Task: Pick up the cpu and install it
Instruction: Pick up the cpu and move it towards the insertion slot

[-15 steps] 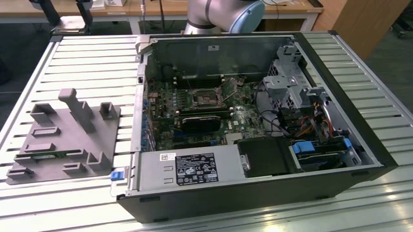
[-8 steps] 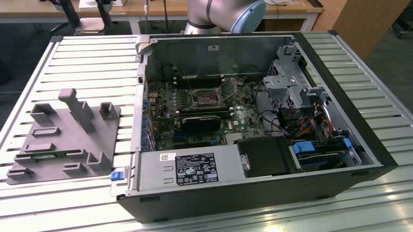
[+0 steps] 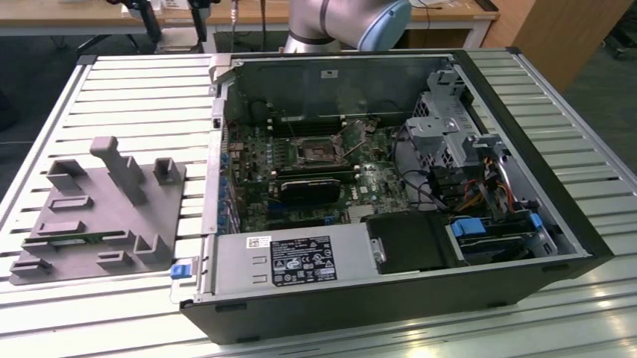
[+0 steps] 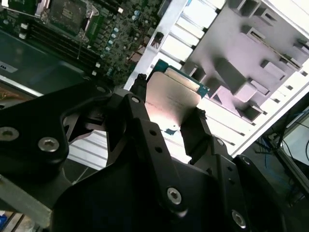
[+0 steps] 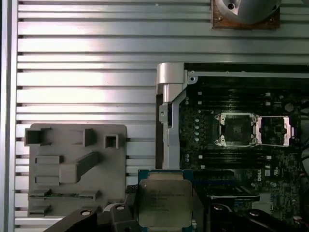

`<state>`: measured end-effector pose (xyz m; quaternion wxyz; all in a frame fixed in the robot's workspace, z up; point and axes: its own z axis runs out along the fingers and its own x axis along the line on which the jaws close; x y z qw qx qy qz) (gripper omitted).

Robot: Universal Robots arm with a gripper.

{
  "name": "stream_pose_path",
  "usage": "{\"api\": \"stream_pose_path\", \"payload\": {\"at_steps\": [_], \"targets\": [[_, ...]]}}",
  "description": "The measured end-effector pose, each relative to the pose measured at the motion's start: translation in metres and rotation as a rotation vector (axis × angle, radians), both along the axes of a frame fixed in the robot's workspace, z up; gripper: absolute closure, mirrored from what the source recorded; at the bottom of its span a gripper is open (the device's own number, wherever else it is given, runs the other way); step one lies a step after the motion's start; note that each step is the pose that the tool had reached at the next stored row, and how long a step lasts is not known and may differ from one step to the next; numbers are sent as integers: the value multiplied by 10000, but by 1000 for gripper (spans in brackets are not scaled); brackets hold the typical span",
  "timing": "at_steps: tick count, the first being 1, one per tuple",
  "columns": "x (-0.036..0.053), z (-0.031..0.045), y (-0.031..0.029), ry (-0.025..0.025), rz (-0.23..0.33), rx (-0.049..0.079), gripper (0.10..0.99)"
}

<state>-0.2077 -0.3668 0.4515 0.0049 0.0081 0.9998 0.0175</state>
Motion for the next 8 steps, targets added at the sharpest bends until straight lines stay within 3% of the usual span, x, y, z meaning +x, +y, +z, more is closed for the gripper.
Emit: {"api": "stream_pose_path", "payload": {"at_steps": [3, 8], "targets": [[74, -16, 50, 0, 0, 0, 553], [312, -44, 89, -1, -1, 0, 553]]}}
